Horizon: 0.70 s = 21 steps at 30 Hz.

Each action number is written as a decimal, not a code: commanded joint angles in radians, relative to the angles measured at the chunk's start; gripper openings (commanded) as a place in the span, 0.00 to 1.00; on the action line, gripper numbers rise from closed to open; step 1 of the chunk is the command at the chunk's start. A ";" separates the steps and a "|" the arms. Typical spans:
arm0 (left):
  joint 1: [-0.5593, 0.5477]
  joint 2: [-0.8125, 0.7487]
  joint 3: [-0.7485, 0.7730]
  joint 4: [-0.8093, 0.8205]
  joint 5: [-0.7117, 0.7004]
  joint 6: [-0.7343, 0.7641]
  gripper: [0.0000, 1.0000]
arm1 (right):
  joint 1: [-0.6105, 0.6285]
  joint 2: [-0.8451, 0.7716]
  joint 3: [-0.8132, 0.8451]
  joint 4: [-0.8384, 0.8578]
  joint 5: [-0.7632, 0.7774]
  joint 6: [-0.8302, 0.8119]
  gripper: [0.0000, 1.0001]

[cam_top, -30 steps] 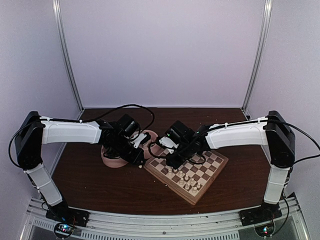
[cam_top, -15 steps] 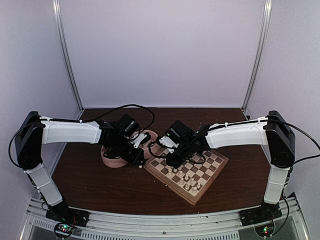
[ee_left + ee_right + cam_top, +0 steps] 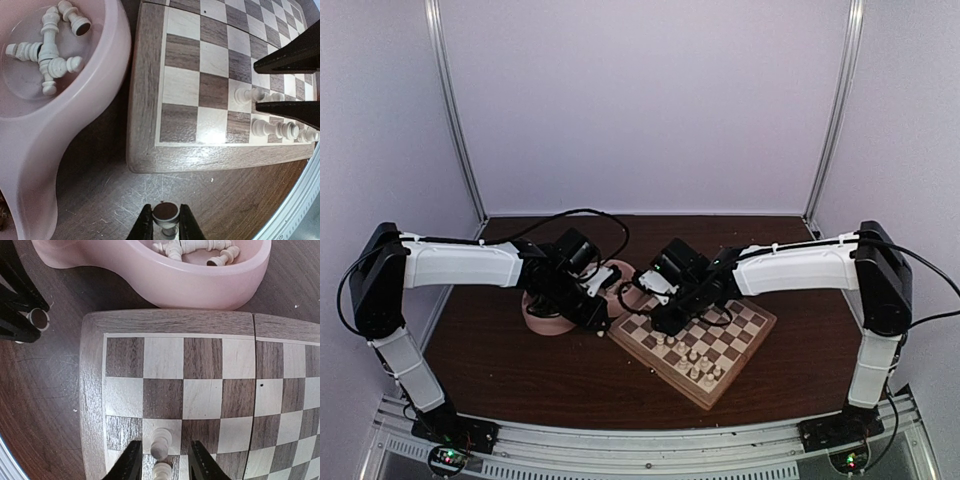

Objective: Set up the chess pieces on the board
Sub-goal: Place the pawn at c2, then pass from the left arm to the right

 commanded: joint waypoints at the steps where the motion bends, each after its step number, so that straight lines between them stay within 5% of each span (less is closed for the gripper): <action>1: 0.001 -0.051 0.033 -0.025 0.001 0.008 0.12 | 0.005 -0.122 0.044 -0.024 0.024 -0.011 0.35; 9: 0.001 -0.119 0.083 -0.065 0.017 -0.054 0.13 | 0.007 -0.357 -0.024 0.022 0.021 0.000 0.38; 16: 0.001 -0.195 0.106 -0.046 0.011 -0.261 0.12 | 0.008 -0.588 -0.250 0.266 -0.011 0.179 0.41; 21: 0.001 -0.239 0.058 0.134 0.073 -0.434 0.13 | 0.057 -0.671 -0.407 0.523 -0.044 0.363 0.42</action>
